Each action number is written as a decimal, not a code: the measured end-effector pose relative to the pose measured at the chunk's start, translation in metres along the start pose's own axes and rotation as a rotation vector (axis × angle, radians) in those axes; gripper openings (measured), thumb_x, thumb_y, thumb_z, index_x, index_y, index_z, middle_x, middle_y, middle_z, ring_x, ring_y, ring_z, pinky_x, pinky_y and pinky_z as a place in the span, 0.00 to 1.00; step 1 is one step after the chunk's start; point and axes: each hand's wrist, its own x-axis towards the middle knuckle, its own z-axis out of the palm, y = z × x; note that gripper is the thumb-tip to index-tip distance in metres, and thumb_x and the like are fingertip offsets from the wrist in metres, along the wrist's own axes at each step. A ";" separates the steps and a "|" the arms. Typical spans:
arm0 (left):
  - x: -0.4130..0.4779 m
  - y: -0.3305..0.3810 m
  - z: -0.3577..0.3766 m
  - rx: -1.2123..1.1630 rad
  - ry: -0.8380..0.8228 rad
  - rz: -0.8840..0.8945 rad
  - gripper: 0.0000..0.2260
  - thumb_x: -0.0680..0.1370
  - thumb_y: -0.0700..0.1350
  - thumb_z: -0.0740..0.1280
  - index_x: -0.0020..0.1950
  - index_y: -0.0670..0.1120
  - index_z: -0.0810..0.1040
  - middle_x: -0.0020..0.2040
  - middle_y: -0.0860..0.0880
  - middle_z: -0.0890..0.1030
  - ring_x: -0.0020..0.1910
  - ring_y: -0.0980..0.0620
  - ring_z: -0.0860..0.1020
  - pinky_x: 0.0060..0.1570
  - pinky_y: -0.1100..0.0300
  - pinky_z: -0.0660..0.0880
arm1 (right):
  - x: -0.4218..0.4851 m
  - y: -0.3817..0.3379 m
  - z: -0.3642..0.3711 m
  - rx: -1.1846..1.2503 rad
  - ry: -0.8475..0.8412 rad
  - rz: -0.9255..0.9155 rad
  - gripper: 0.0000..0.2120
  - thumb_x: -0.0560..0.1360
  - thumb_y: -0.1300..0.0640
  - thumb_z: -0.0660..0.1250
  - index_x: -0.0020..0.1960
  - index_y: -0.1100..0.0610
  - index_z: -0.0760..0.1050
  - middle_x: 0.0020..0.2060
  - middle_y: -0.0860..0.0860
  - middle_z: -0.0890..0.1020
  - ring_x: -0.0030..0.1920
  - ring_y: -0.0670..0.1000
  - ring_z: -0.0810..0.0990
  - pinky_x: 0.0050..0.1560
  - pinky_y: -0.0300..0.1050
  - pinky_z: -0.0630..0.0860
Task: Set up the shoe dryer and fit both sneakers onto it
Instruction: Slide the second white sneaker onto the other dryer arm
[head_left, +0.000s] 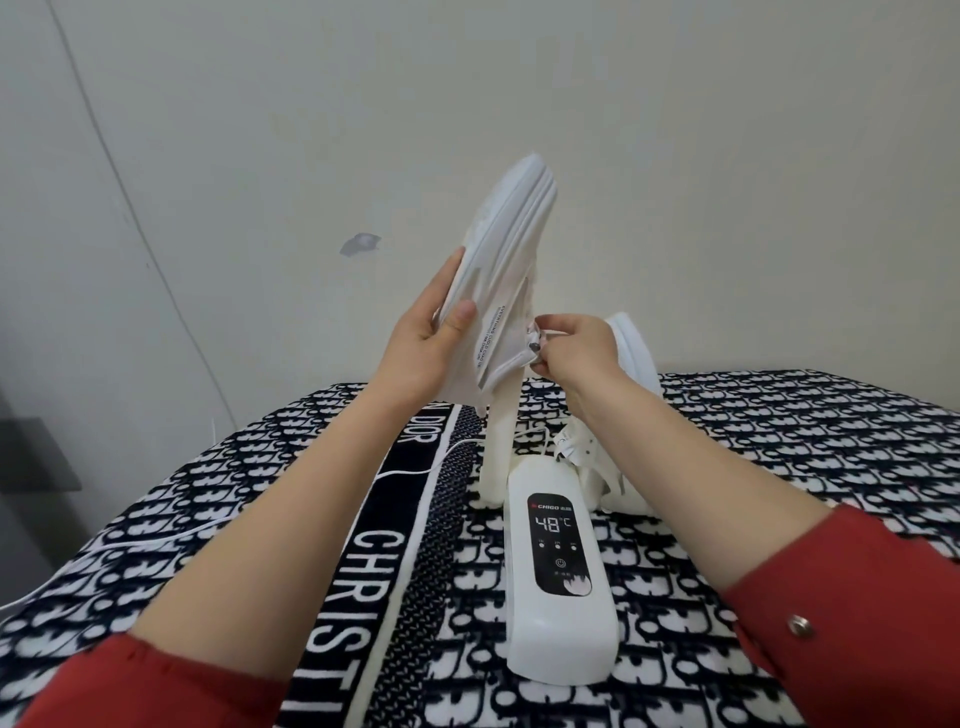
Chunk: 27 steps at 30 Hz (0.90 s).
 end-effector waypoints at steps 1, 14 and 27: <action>0.000 -0.002 0.000 0.003 -0.002 0.001 0.22 0.82 0.46 0.61 0.76 0.51 0.62 0.72 0.59 0.65 0.67 0.74 0.64 0.63 0.77 0.62 | 0.001 0.002 0.001 -0.010 0.007 -0.003 0.15 0.73 0.72 0.61 0.47 0.54 0.79 0.38 0.50 0.80 0.40 0.53 0.81 0.48 0.50 0.82; -0.008 -0.030 -0.009 0.028 -0.064 -0.076 0.23 0.81 0.50 0.61 0.76 0.55 0.62 0.73 0.60 0.66 0.72 0.64 0.63 0.71 0.63 0.61 | 0.008 0.035 0.015 -0.057 -0.030 0.080 0.17 0.71 0.69 0.63 0.43 0.46 0.76 0.42 0.49 0.81 0.47 0.55 0.83 0.53 0.56 0.81; -0.032 -0.053 -0.014 -0.019 -0.076 -0.164 0.22 0.81 0.50 0.61 0.76 0.52 0.63 0.73 0.53 0.69 0.72 0.55 0.67 0.71 0.46 0.64 | 0.006 0.065 0.023 -0.117 -0.064 0.102 0.19 0.70 0.71 0.63 0.55 0.53 0.81 0.50 0.54 0.81 0.51 0.57 0.81 0.55 0.56 0.80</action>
